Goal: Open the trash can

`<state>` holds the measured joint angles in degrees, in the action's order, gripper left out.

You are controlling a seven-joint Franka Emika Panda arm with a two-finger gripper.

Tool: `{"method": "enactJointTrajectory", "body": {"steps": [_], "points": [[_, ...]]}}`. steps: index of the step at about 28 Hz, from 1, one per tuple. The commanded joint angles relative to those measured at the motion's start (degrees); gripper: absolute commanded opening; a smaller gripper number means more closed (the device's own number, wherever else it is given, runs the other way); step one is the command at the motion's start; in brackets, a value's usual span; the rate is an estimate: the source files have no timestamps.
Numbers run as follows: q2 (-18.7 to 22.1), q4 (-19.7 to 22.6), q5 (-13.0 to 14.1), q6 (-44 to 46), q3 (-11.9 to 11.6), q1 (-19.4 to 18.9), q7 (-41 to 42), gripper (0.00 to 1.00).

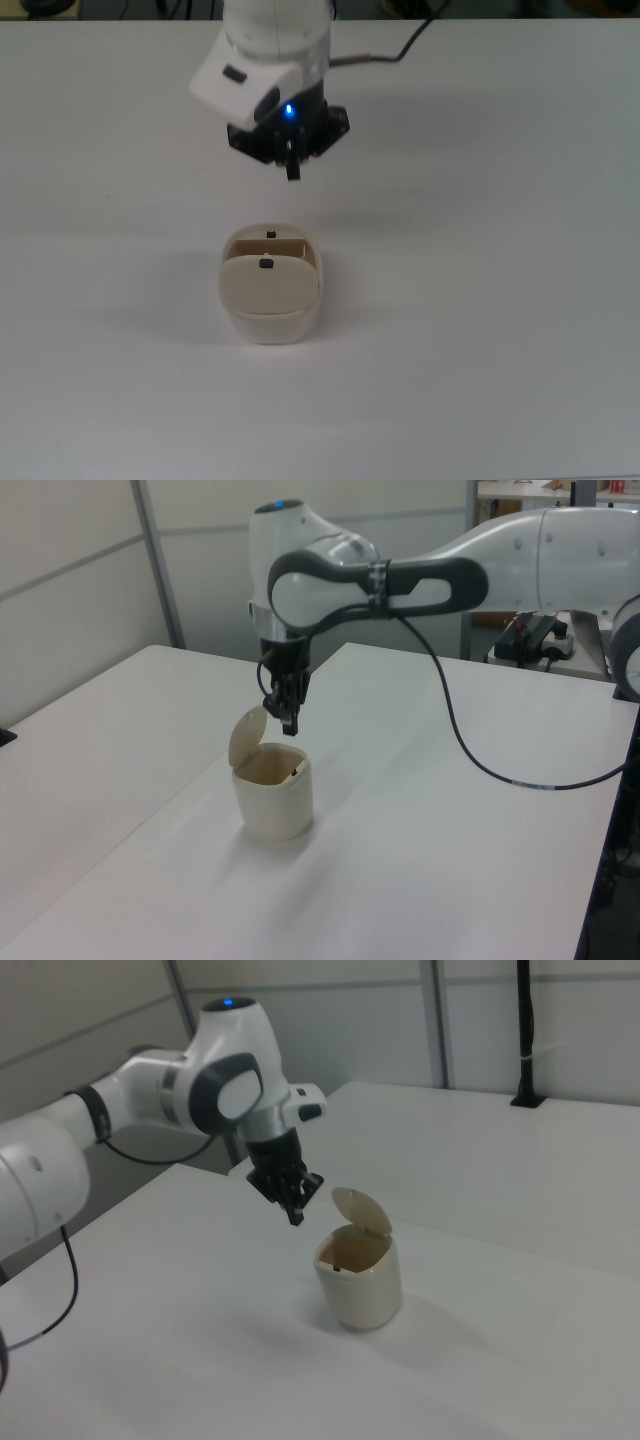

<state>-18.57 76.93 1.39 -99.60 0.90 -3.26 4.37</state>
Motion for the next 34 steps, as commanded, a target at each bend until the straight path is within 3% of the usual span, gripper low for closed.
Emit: {"method": "enactJointTrajectory", "body": {"steps": [1, 2, 5, 6, 7, 10, 12, 22, 34], "points": [[4.5, 1.5, 0.4, 5.8, -1.0, -0.2, 1.0, 0.31], [4.9, 1.4, 0.4, 6.9, -1.2, -0.2, 1.0, 0.41], [6.1, 1.4, 0.3, 9.5, -1.4, 0.1, 0.9, 0.52], [6.6, 1.4, 0.3, 10.3, -1.7, 0.1, 0.9, 0.6], [7.5, 1.4, 0.2, 11.5, -2.4, 0.1, 0.9, 0.75], [8.6, 1.4, -0.2, 12.7, -3.3, 0.1, 1.2, 0.79], [9.2, 1.4, -0.7, 12.9, -3.4, 0.1, 1.0, 1.0], [12.9, 1.4, -1.7, 12.9, -3.5, 0.9, 1.2, 1.0], [13.0, 1.4, -4.7, 12.8, -3.4, 0.8, 1.3, 1.0]]}}
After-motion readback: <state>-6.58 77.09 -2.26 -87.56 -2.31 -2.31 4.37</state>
